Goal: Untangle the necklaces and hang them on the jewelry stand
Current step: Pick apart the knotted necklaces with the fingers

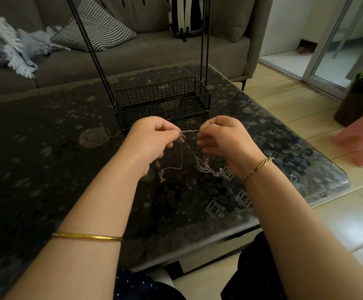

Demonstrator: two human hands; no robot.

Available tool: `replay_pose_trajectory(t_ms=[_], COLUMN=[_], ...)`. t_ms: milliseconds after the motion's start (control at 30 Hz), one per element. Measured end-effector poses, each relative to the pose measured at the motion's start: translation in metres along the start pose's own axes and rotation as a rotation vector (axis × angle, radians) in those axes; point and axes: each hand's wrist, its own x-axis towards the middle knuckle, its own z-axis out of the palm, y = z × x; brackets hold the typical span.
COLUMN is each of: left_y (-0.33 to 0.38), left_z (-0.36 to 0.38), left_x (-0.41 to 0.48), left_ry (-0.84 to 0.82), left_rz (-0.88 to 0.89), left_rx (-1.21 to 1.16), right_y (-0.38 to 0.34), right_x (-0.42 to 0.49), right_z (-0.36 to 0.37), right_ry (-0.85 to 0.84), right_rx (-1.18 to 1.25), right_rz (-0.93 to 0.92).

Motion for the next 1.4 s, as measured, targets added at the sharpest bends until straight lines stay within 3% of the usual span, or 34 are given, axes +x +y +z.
replay_pose_trajectory(t_ms=[400,667,800,1000,1200,1400], left_y=[0.004,0.010,0.015,0.015,0.012,0.008], left_z=[0.003,0.001,0.000,0.000,-0.002,0.001], left_x=[-0.001,-0.002,-0.003,-0.005,-0.005,-0.004], left_ry=[0.045,0.020,-0.035,-0.044,-0.034,-0.042], left_rz=[-0.011,-0.046,-0.112,-0.105,-0.096,-0.061], left_rx=[-0.021,-0.078,-0.236,-0.256,-0.226,-0.128], right_y=[-0.002,-0.001,-0.004,-0.007,-0.008,-0.005], right_x=[-0.002,-0.002,-0.004,-0.008,-0.007,-0.004], right_z=[0.002,0.000,0.002,0.008,0.008,0.006], right_ry=[-0.091,-0.065,-0.130,-0.268,-0.180,-0.009], right_rx=[0.098,0.013,0.176,0.344,0.383,0.092], right_rz=[-0.027,-0.027,0.104,0.209,0.176,-0.041])
